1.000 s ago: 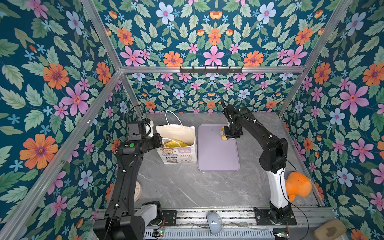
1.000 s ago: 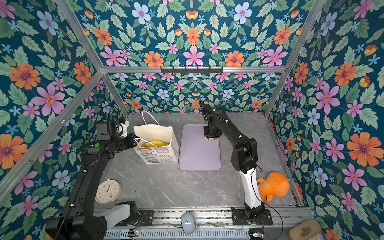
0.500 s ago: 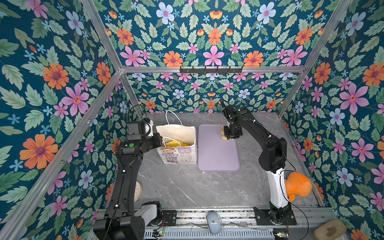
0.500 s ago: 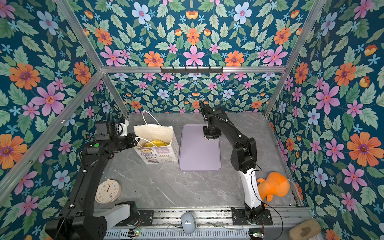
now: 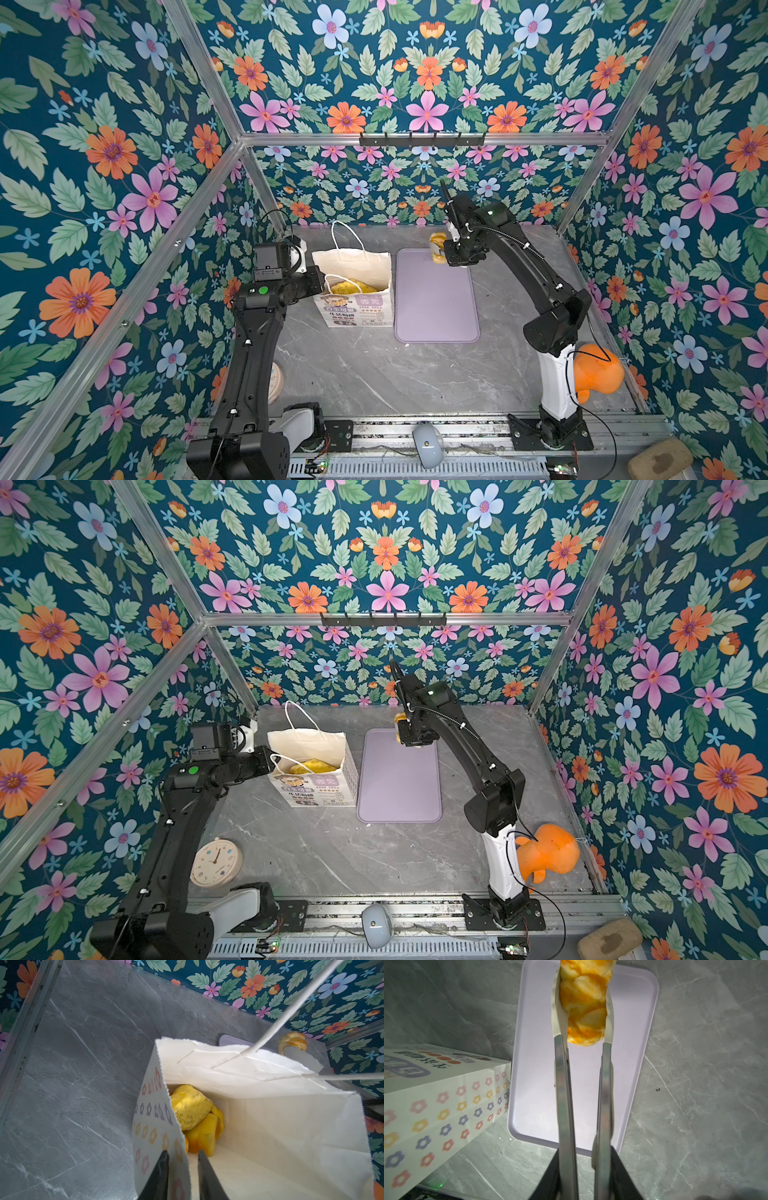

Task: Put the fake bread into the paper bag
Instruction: 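Lift the twisted bun with the tongs and carry it toward the bag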

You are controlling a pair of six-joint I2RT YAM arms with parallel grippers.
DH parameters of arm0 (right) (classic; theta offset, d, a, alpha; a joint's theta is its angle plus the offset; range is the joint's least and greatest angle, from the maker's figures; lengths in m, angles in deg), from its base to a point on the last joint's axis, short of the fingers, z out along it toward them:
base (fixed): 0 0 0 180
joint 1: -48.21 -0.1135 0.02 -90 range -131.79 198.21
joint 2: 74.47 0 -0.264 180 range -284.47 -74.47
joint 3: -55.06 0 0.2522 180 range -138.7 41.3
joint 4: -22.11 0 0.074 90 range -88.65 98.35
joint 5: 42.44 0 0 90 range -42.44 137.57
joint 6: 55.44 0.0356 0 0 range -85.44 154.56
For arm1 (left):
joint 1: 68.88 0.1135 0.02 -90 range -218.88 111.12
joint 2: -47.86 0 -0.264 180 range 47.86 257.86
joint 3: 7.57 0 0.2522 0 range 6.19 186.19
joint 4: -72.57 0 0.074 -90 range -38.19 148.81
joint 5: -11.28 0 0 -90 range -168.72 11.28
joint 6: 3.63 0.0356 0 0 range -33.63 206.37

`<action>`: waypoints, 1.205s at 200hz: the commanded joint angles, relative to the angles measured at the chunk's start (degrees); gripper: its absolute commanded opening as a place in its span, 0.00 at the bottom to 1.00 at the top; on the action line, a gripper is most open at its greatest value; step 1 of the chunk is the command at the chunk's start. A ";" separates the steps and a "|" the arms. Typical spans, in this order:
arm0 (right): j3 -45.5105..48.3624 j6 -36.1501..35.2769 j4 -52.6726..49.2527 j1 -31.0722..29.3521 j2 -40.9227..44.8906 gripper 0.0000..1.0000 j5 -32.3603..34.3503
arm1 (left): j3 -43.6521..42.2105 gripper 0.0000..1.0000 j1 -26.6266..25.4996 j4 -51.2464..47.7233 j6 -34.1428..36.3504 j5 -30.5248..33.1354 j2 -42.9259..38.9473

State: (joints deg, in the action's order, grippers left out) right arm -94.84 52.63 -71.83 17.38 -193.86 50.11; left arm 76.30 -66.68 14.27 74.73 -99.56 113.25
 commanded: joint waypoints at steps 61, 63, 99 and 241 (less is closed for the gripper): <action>-11.94 -8.65 -7.00 -5.24 3.79 0.18 -4.38 | 0.94 0.26 -0.18 0.50 -0.05 0.19 -0.32; -12.31 -8.90 -7.11 -5.33 3.94 0.18 -4.70 | 0.96 0.26 -0.22 0.50 -0.05 0.19 -0.32; -13.40 -12.45 -5.20 -5.73 7.81 0.18 -11.39 | 1.44 0.26 -0.18 0.26 -0.05 0.25 -0.26; -7.10 -14.79 7.26 -5.91 14.00 0.17 -31.69 | 5.12 0.26 -0.18 -3.56 2.65 11.48 2.15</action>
State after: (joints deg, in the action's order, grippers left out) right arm -102.62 38.29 -69.28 11.59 -180.35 22.88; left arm 81.09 -66.98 11.30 76.13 -89.51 115.10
